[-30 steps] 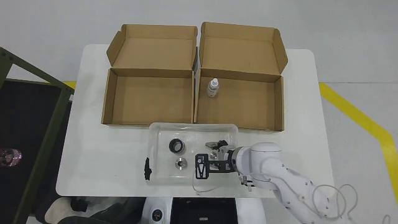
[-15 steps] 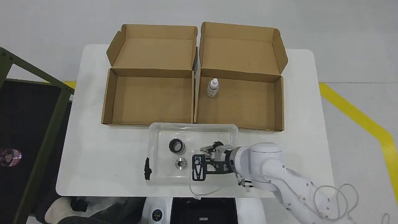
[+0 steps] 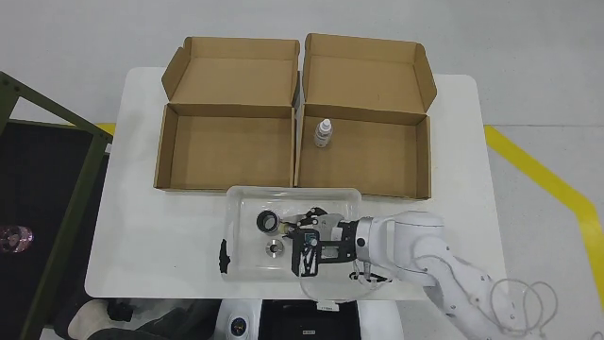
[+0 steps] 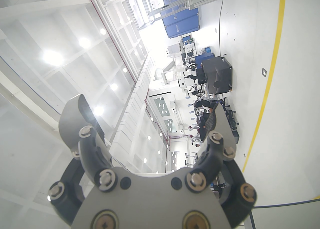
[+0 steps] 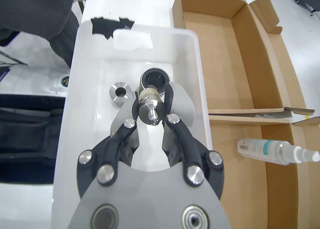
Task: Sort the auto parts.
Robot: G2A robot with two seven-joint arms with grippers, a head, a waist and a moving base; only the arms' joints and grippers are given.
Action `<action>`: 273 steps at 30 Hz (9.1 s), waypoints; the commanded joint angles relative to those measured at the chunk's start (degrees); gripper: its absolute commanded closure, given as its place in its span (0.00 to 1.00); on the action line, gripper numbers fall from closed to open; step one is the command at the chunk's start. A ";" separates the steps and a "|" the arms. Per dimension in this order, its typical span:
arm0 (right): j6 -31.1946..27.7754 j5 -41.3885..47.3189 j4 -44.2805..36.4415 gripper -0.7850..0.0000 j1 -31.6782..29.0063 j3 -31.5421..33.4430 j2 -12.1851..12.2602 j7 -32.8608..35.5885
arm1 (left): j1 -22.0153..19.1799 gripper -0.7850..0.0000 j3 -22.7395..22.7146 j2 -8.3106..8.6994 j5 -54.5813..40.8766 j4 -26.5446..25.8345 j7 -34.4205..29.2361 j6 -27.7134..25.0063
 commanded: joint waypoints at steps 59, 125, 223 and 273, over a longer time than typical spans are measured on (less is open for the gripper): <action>1.00 11.30 25.54 1.00 19.53 7.87 0.09 9.53 | 0.00 0.00 0.00 0.00 0.00 0.00 0.00 0.00; -1.12 14.49 18.23 0.57 22.47 7.00 0.66 19.63 | 0.00 0.00 0.00 0.00 0.00 0.00 0.00 0.00; 5.95 -0.40 24.48 0.51 19.40 -20.24 -9.04 2.58 | 0.00 0.00 0.00 0.00 0.00 0.00 0.00 0.00; 0.06 4.02 13.72 1.00 20.92 -10.19 -8.76 -4.12 | 0.00 0.00 0.00 0.00 0.00 0.00 0.00 0.00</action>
